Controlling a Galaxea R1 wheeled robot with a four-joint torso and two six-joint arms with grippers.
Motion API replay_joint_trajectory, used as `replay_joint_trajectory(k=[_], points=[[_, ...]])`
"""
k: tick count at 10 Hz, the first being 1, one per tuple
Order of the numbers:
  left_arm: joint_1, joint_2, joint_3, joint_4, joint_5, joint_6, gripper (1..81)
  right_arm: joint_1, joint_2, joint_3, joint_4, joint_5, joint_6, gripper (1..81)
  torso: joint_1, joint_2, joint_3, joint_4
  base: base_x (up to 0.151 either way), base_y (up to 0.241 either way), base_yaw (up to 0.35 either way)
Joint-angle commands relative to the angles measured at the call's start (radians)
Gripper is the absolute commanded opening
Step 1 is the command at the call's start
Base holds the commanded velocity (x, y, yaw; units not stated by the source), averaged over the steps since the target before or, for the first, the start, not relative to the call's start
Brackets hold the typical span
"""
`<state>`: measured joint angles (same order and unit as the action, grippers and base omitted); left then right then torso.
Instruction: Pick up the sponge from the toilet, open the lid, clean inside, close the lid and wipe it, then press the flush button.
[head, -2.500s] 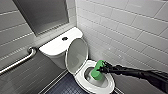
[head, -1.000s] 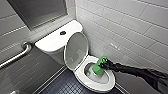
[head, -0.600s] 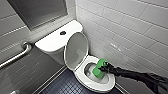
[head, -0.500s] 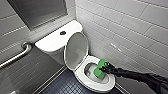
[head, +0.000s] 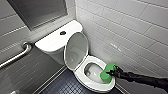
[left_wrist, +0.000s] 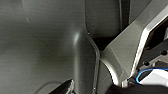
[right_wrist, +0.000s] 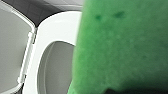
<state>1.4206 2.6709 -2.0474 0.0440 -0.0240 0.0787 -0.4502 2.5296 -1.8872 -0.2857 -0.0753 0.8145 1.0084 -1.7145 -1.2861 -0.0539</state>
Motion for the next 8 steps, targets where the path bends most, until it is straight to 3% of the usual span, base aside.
replay_joint_trajectory(k=[1,8], points=[[0.021,0.001,0.013,-0.003,0.087,0.006,81.1,0.014,-0.111,0.129,0.019,0.008,0.023,1.0,0.0,0.0,0.0,0.0,0.0,0.0,0.0],[0.018,0.018,0.013,0.0,0.081,0.015,81.1,-0.249,-0.343,0.34,0.019,0.14,0.026,1.0,0.0,0.0,0.0,0.0,0.0,0.0,0.0]])
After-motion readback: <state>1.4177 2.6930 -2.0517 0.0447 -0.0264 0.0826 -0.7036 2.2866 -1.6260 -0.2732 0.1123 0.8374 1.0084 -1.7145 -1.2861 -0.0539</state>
